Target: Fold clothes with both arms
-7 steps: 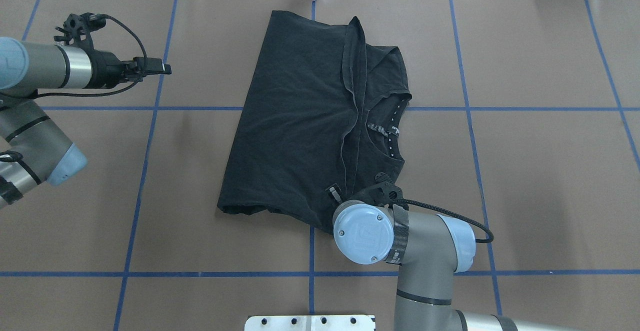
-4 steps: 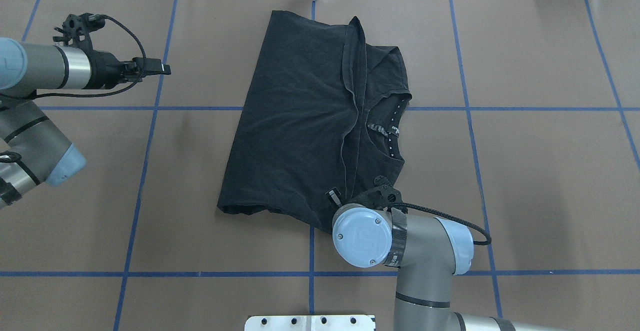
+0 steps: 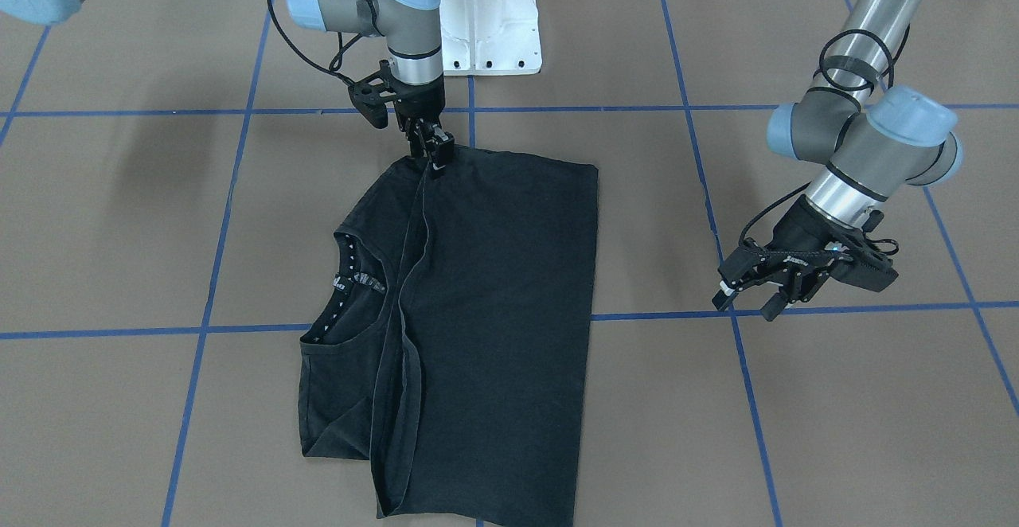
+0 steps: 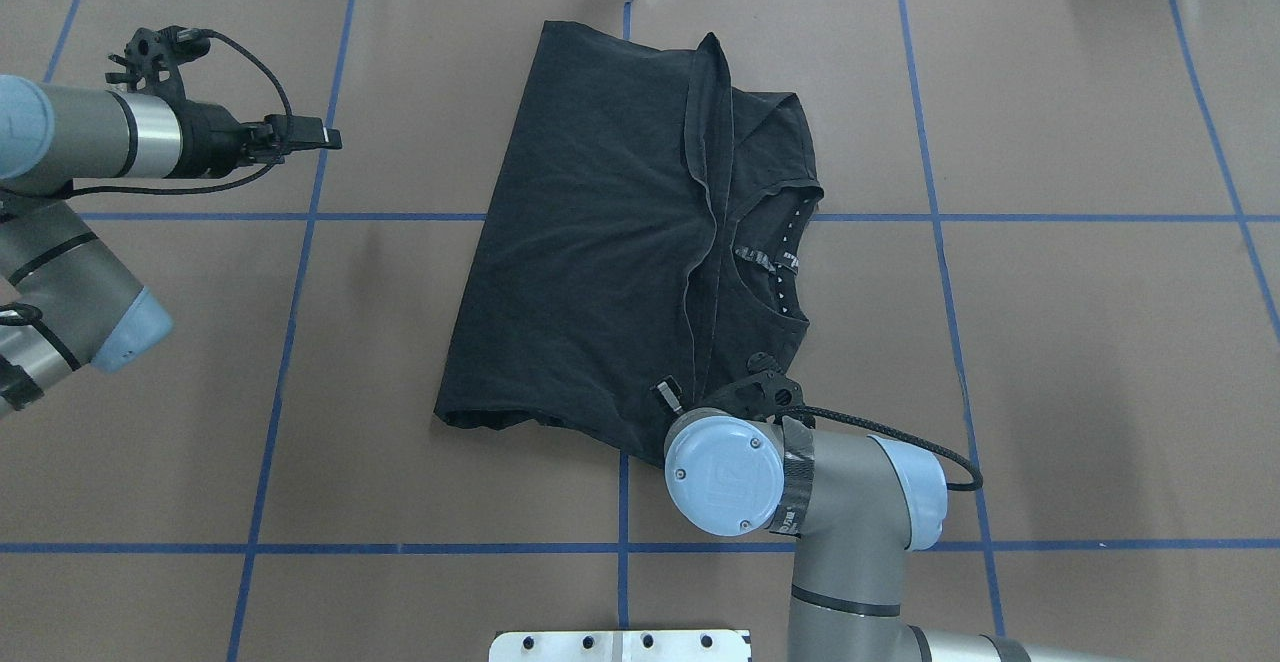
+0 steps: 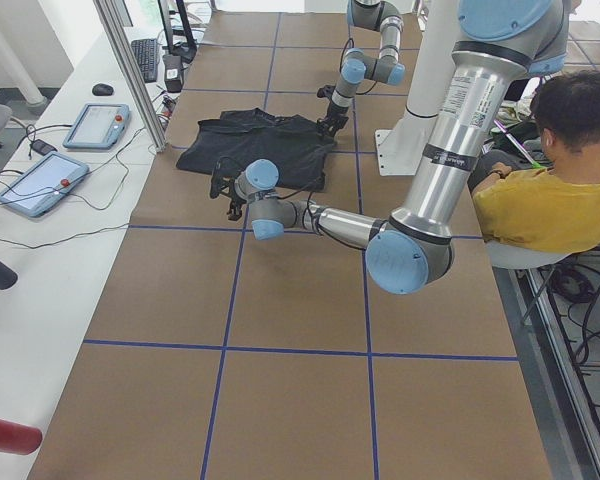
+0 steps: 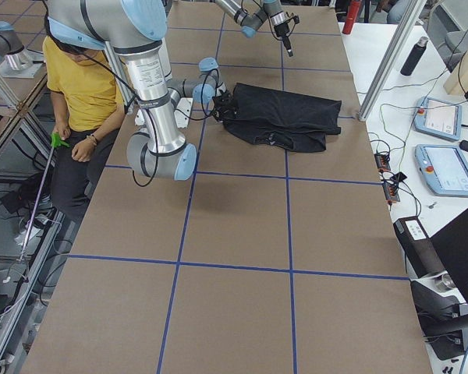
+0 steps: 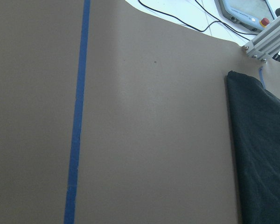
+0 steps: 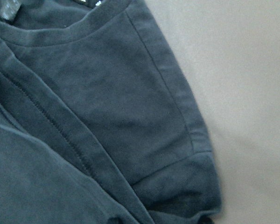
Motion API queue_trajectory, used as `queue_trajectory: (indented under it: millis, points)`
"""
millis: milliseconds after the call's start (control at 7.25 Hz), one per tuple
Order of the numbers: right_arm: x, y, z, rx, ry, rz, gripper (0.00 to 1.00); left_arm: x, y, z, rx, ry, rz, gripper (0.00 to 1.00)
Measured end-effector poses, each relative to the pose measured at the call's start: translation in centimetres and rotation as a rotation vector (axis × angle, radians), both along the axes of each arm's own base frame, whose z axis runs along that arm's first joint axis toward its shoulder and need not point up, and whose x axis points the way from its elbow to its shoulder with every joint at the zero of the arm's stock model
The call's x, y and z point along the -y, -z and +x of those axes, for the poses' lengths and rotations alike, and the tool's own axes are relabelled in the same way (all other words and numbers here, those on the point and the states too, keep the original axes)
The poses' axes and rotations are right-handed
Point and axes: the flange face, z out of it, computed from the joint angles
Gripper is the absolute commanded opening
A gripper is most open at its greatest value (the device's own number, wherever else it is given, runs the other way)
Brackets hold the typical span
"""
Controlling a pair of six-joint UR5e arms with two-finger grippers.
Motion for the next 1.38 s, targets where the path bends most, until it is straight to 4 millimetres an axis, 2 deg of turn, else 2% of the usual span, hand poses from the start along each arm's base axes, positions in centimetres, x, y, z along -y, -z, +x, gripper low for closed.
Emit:
queue_trajectory:
  millis: [552,828,966,1104,1242,1380]
  points:
    - [0.0,0.5,0.2,0.01,0.011,0.001,0.0,0.0,0.2,0.0,-0.002,0.0,0.003,1.0]
    - [0.5,1.5,1.4,0.037,0.029,-0.012,0.0,-0.2,0.7,-0.1,-0.015,0.0,0.0,1.0]
    - [0.7,1.7,2.4,0.05,0.042,-0.022,0.0,-0.5,1.8,-0.2,-0.054,0.005,-0.027,0.99]
    - [0.5,1.2,3.7,0.053,0.056,-0.022,0.0,-1.7,3.4,-0.2,-0.119,0.006,-0.077,0.99]
    - [-0.1,0.3,5.5,0.053,0.073,-0.016,0.0,-4.7,5.3,0.5,-0.198,-0.013,-0.141,1.0]
    - [-0.6,-0.2,6.9,0.055,0.082,-0.011,0.0,-8.9,6.8,1.8,-0.269,-0.053,-0.211,1.0]
